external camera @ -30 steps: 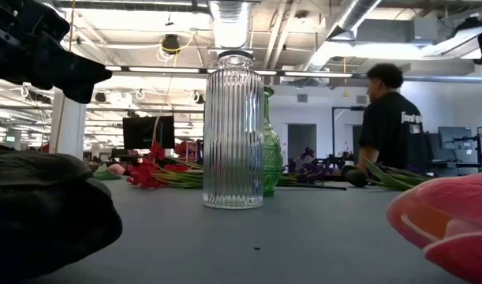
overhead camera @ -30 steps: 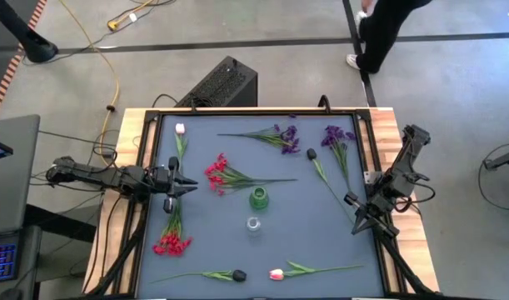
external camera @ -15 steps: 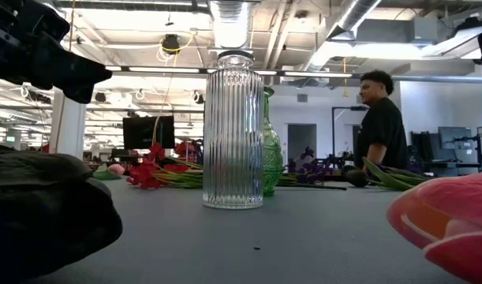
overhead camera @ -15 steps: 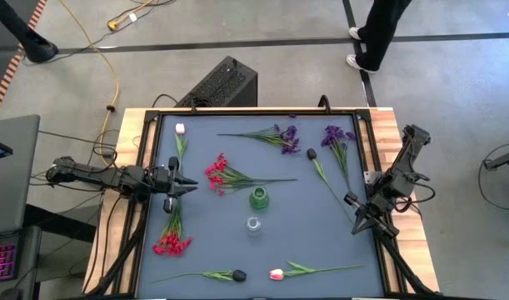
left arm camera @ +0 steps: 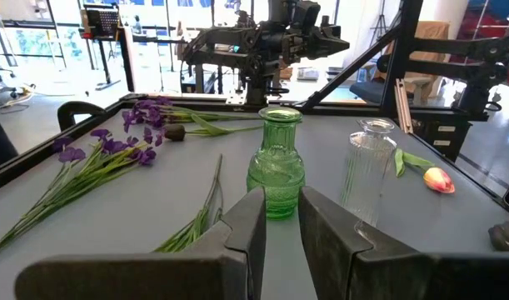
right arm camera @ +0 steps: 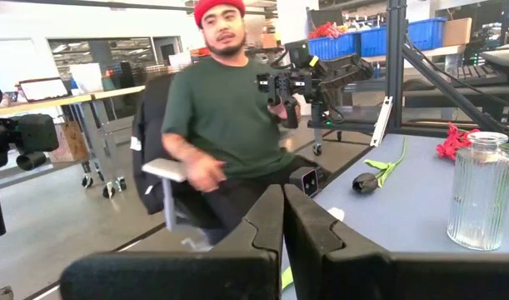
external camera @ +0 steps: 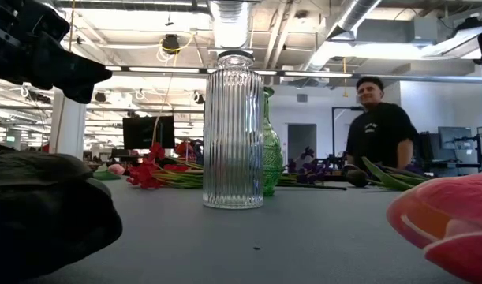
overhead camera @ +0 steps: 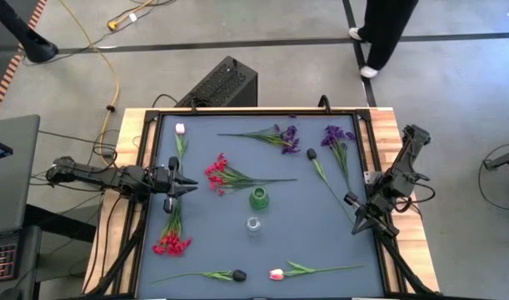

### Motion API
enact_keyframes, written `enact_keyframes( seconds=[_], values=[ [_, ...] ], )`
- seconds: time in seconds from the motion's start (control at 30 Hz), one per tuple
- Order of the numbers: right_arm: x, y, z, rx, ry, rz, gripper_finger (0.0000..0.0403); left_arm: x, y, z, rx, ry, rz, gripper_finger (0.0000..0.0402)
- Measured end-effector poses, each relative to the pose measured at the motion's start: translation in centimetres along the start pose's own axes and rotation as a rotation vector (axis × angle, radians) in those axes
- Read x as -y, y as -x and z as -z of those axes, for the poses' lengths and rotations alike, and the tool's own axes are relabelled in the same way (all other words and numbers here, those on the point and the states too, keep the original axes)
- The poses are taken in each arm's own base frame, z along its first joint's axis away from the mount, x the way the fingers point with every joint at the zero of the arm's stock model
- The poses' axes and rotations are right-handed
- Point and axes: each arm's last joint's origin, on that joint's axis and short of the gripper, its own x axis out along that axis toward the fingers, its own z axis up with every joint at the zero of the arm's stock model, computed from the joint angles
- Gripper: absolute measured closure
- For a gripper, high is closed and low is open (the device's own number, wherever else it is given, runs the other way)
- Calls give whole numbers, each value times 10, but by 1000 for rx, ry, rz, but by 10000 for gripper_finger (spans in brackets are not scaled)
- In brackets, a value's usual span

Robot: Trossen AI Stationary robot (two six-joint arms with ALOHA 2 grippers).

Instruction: Sort flowers into vase by color

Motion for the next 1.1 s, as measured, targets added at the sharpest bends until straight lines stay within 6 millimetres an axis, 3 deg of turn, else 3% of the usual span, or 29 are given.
enact_keyframes(
  seconds=[0.47, 0.7, 1.1],
  values=[
    [0, 0, 0, 0, 0, 0, 363, 0, 0, 0, 0, 9, 0, 340],
    [0, 0, 0, 1, 0, 0, 363, 1, 0, 0, -9, 188, 34, 340],
    [3, 0, -1, 7, 300, 41, 363, -1, 0, 0, 6, 236, -22, 340]
  ],
)
